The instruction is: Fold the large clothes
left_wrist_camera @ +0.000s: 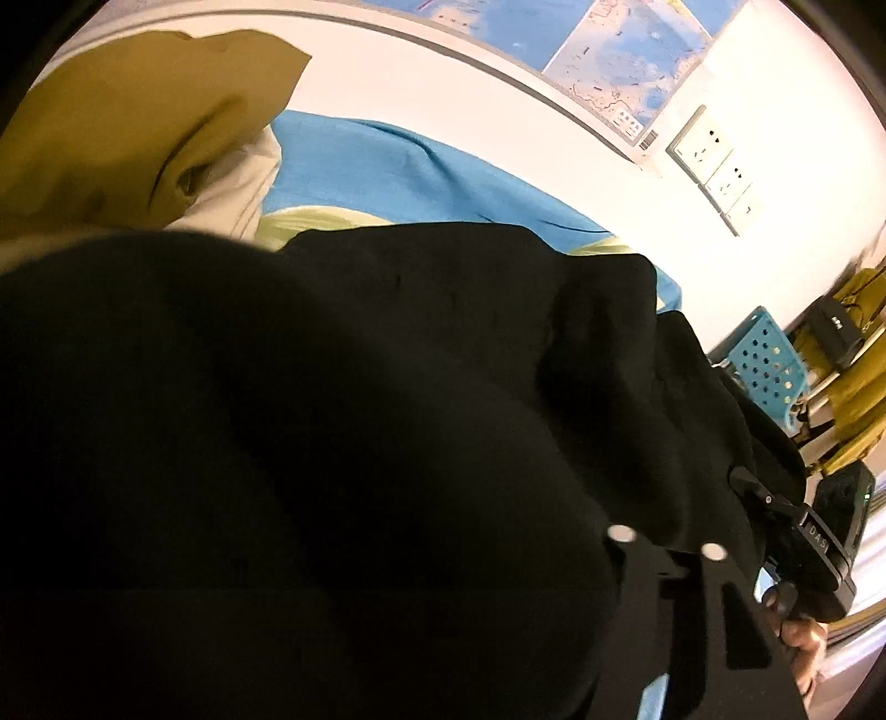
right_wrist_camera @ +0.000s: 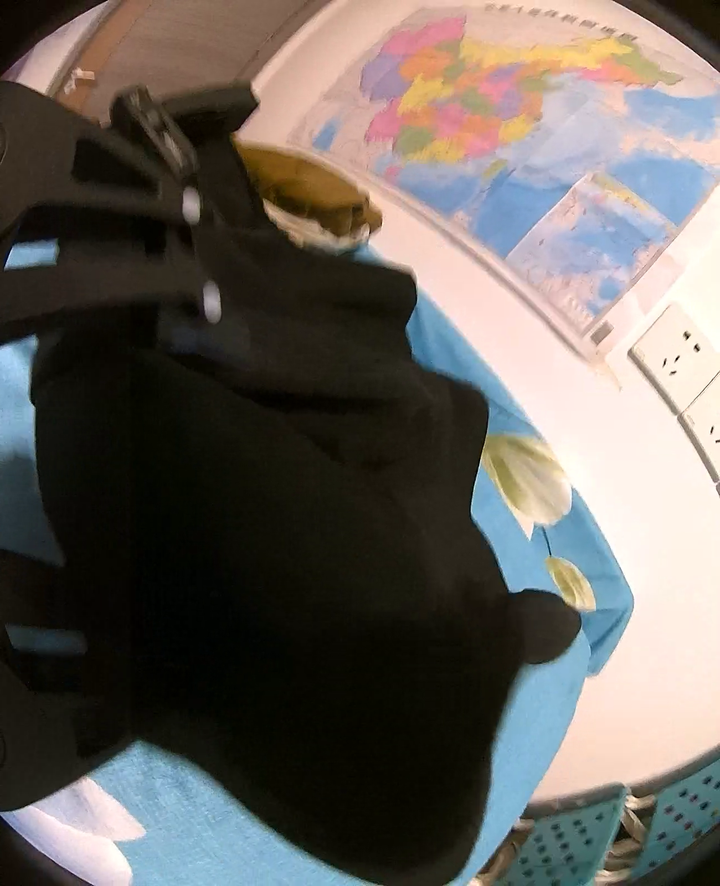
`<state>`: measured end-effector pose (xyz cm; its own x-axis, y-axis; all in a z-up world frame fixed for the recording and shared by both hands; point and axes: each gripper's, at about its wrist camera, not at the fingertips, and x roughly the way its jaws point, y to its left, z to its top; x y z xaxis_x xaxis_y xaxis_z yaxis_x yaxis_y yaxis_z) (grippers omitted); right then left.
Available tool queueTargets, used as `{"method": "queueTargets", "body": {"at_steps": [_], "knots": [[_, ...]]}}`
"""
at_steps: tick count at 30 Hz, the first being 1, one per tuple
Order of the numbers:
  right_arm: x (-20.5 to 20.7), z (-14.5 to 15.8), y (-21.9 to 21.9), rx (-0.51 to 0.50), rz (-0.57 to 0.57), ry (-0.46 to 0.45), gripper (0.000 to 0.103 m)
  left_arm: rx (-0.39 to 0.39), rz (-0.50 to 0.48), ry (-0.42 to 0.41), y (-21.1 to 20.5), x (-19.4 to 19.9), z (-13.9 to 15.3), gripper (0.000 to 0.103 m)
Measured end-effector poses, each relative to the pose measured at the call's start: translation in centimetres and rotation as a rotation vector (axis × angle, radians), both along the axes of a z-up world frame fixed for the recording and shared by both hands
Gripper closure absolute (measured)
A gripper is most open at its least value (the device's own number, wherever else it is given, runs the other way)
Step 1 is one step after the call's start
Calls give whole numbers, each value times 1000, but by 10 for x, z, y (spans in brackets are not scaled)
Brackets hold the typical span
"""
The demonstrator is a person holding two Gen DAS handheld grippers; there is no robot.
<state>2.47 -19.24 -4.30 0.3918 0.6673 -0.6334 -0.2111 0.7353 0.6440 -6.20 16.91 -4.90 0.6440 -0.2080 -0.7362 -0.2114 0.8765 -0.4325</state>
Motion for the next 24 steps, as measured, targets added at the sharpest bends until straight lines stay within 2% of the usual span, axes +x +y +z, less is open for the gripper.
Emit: {"method": "queueTargets", "body": {"at_steps": [2, 4, 6, 8, 9, 10, 12, 15, 17, 20, 24], "knots": [[2, -5, -2, 4, 6, 24, 61, -1, -7, -6, 1, -2, 1, 48], [4, -14, -1, 22, 3, 63, 43, 6, -17, 1, 2, -2, -1, 37], [4, -13, 5, 16, 4, 42, 40, -8, -19, -11, 2, 2, -1, 31], [3, -13, 9, 12, 9, 28, 38, 12, -18, -11, -5, -2, -2, 31], [3, -13, 12, 5, 16, 22, 43, 31, -17, -6, -6, -2, -1, 32], [3, -13, 12, -2, 20, 14, 53, 57, -10, 3, -8, -1, 0, 38], [5, -13, 9, 15, 22, 21, 63, 69, -13, 7, -3, 1, -2, 42], [6, -15, 4, 35, 25, 30, 65, 68, -12, 12, -1, -2, -1, 44], [7, -19, 3, 43, 19, 41, 58, 65, -7, 11, -1, -6, 4, 44], [9, -19, 5, 34, 18, 39, 56, 78, -6, 12, -13, -9, 1, 45], [9, -6, 4, 24, 45, 15, 71, 111, -24, 14, -19, -4, 5, 55]]}}
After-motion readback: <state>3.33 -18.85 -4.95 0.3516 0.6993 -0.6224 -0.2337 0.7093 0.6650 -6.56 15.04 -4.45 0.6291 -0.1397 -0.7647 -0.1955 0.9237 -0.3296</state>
